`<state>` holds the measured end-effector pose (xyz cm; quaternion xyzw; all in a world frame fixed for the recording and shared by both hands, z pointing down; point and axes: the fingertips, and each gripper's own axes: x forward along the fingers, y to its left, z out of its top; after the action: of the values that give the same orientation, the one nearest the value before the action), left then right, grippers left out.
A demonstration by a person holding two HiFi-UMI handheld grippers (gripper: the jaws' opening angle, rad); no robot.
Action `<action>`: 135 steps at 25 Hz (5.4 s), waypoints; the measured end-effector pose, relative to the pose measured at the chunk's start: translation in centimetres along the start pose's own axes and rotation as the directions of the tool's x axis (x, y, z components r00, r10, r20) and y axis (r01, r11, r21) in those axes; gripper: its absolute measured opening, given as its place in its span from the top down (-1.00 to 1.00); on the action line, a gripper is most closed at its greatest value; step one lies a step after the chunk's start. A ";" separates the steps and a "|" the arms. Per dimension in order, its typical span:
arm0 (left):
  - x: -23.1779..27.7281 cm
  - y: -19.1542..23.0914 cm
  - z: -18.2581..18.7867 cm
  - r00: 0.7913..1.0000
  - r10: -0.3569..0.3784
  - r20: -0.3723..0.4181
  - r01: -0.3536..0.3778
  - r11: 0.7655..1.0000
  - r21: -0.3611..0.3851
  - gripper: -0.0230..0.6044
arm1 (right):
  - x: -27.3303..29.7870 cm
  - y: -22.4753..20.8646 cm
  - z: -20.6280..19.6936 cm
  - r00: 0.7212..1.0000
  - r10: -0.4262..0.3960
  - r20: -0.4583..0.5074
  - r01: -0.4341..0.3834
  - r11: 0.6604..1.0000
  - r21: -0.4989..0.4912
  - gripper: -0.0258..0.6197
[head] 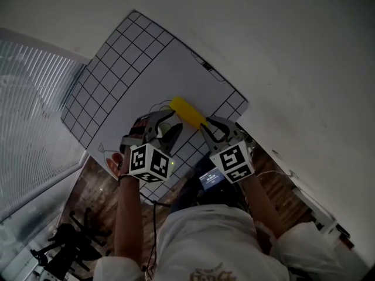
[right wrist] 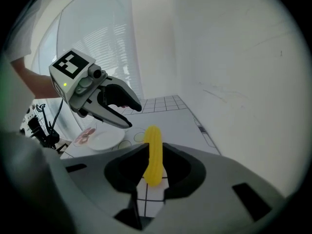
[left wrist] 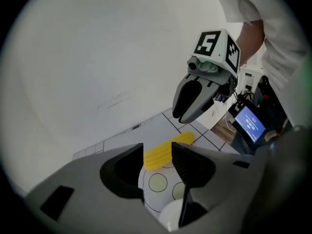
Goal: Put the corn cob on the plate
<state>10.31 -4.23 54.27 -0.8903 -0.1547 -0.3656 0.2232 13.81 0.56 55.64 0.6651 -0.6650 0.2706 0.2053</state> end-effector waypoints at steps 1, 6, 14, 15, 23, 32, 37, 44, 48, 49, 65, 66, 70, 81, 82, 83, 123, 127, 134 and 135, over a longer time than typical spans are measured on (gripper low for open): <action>0.5 -0.5 -0.2 0.999 -0.034 -0.008 0.034 0.999 0.008 0.34 | 0.2 0.1 -0.4 1.000 0.006 -0.012 -0.006 1.000 0.008 0.63; 2.1 -2.1 -0.8 0.990 -0.137 -0.041 0.140 0.989 0.055 0.23 | 1.1 0.5 -1.9 0.999 0.027 -0.044 -0.026 0.999 0.025 0.52; 3.3 -1.6 -1.7 0.979 -0.185 -0.087 0.197 0.968 0.154 0.13 | 2.3 0.8 -4.0 0.994 0.063 -0.090 -0.060 0.997 0.039 0.36; 3.5 -1.6 -2.0 0.976 -0.196 -0.099 0.210 0.964 0.164 0.10 | 2.5 0.9 -4.1 0.993 0.067 -0.094 -0.064 0.997 0.042 0.34; 5.5 -1.4 -3.2 0.932 -0.284 -0.227 0.338 0.907 0.250 -0.03 | 3.7 1.1 -5.1 0.989 0.077 -0.124 -0.075 0.997 0.020 0.19; 7.6 -2.1 -3.5 0.863 -0.378 -0.336 0.488 0.797 0.357 -0.03 | 4.8 1.5 -5.8 0.982 0.085 -0.168 -0.088 0.996 -0.009 0.07; 8.4 -3.0 -3.7 0.802 -0.443 -0.401 0.580 0.738 0.344 -0.03 | 5.6 1.3 -5.6 0.984 0.077 -0.160 -0.085 0.995 -0.044 0.06; 9.5 -3.6 -4.5 0.795 -0.416 -0.441 0.588 0.707 0.394 -0.03 | 6.5 1.0 -6.2 0.978 0.075 -0.193 -0.091 0.993 -0.075 0.06; 9.9 -3.6 -4.6 0.804 -0.389 -0.450 0.577 0.694 0.430 -0.03 | 6.8 1.0 -6.3 0.980 0.056 -0.193 -0.078 0.991 -0.107 0.19; 9.9 -3.7 -4.6 0.801 -0.392 -0.452 0.581 0.690 0.431 -0.03 | 6.8 1.1 -6.3 0.979 0.057 -0.194 -0.081 0.990 -0.115 0.22; 8.9 -3.2 -4.4 0.802 -0.363 -0.474 0.564 0.720 0.404 0.01 | 6.2 1.2 -4.8 0.982 0.077 -0.173 -0.108 0.978 -0.177 0.23; 8.7 -3.0 -4.2 0.808 -0.357 -0.469 0.555 0.728 0.401 0.01 | 6.1 1.2 -4.5 0.982 0.077 -0.171 -0.109 0.976 -0.188 0.23; 7.6 -2.2 -3.7 0.829 -0.332 -0.449 0.516 0.763 0.388 0.01 | 5.6 1.4 -3.1 0.984 0.082 -0.160 -0.119 0.964 -0.238 0.23; 3.8 0.1 -2.6 0.862 -0.275 -0.426 0.445 0.814 0.375 0.01 | 4.3 2.7 1.0 0.986 0.099 -0.131 -0.137 0.938 -0.318 0.23; 3.5 0.2 -2.4 0.865 -0.270 -0.422 0.439 0.814 0.380 0.01 | 4.2 2.8 1.2 0.987 0.099 -0.128 -0.135 0.938 -0.318 0.23; 3.2 0.3 -2.2 0.868 -0.265 -0.419 0.435 0.814 0.385 0.01 | 4.0 2.8 1.4 0.987 0.099 -0.123 -0.134 0.939 -0.318 0.23; -14.9 -3.6 -14.1 0.900 -0.032 -0.436 -0.087 0.964 -0.251 0.01 | 5.5 22.9 6.6 0.757 0.530 -0.383 -0.611 0.364 -0.703 0.23; -15.0 -3.9 -14.6 0.897 -0.013 -0.441 -0.144 0.936 -0.320 0.01 | 5.9 23.3 6.4 0.713 0.548 -0.437 -0.648 0.278 -0.709 0.23; -14.1 -4.3 -14.5 0.880 0.009 -0.474 -0.227 0.886 -0.405 0.01 | 6.1 22.5 5.5 0.659 0.557 -0.506 -0.685 0.165 -0.710 0.23; -14.0 -4.4 -14.5 0.878 0.009 -0.479 -0.236 0.878 -0.416 0.01 | 6.1 22.4 5.5 0.651 0.559 -0.514 -0.689 0.149 -0.709 0.23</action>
<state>-9.64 -9.45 54.59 -0.8120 0.0529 -0.5782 0.0586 -8.24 -8.30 53.34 0.1066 -0.9003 -0.0036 0.4220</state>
